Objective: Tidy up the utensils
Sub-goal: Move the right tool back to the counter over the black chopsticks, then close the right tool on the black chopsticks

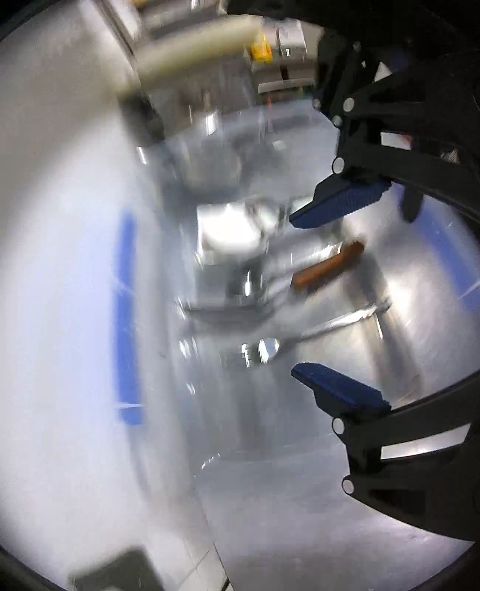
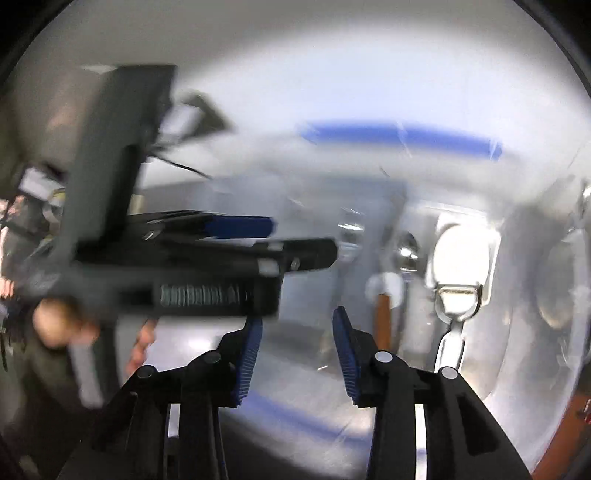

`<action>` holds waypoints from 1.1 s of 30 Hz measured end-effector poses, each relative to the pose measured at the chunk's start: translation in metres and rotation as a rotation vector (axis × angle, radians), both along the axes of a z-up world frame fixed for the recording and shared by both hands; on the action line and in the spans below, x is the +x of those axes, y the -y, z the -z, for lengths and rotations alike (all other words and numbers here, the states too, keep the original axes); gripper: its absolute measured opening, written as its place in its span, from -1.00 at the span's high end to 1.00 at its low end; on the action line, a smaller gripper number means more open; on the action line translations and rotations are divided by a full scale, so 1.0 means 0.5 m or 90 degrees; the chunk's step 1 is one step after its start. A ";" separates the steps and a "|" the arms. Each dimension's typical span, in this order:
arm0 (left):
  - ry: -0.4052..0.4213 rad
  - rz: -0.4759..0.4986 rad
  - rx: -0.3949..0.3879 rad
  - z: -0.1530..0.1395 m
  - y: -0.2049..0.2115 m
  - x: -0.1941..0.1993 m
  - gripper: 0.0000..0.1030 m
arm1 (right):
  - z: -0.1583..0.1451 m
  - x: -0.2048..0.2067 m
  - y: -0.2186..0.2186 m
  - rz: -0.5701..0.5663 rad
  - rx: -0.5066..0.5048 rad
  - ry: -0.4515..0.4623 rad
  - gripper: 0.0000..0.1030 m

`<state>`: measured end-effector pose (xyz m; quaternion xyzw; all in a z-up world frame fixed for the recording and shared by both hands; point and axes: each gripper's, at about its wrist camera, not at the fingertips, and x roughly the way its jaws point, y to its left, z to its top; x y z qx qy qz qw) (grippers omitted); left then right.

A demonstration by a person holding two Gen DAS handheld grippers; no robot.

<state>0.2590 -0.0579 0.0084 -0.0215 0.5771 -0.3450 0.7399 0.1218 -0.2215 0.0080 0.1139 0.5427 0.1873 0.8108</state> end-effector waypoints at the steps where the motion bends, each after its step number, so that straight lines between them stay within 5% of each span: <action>1: 0.009 0.005 -0.057 -0.043 -0.039 -0.029 -0.39 | -0.025 -0.053 -0.021 -0.015 0.015 0.029 0.00; 4: 0.046 -0.003 -0.158 -0.108 -0.170 -0.115 -0.49 | -0.013 -0.181 -0.121 -0.084 0.030 0.045 -0.09; 8: 0.093 -0.104 -0.160 -0.090 -0.327 -0.196 -0.59 | 0.150 -0.254 -0.271 -0.136 0.001 -0.067 -0.09; 10: 0.058 -0.174 -0.129 -0.033 -0.424 -0.210 -0.59 | 0.254 -0.269 -0.349 -0.139 -0.078 -0.137 -0.06; 13: -0.020 -0.241 -0.092 0.065 -0.520 -0.230 -0.59 | 0.325 -0.285 -0.419 -0.147 -0.086 -0.166 -0.06; 17: -0.103 -0.274 -0.086 0.158 -0.603 -0.250 -0.59 | 0.318 -0.307 -0.458 -0.130 -0.158 -0.151 -0.06; 23: -0.146 -0.255 -0.112 0.219 -0.604 -0.283 -0.59 | 0.337 -0.310 -0.439 -0.077 -0.191 -0.169 -0.06; 33: -0.148 -0.201 -0.132 0.225 -0.552 -0.302 -0.59 | 0.364 -0.292 -0.477 -0.063 -0.222 -0.174 -0.06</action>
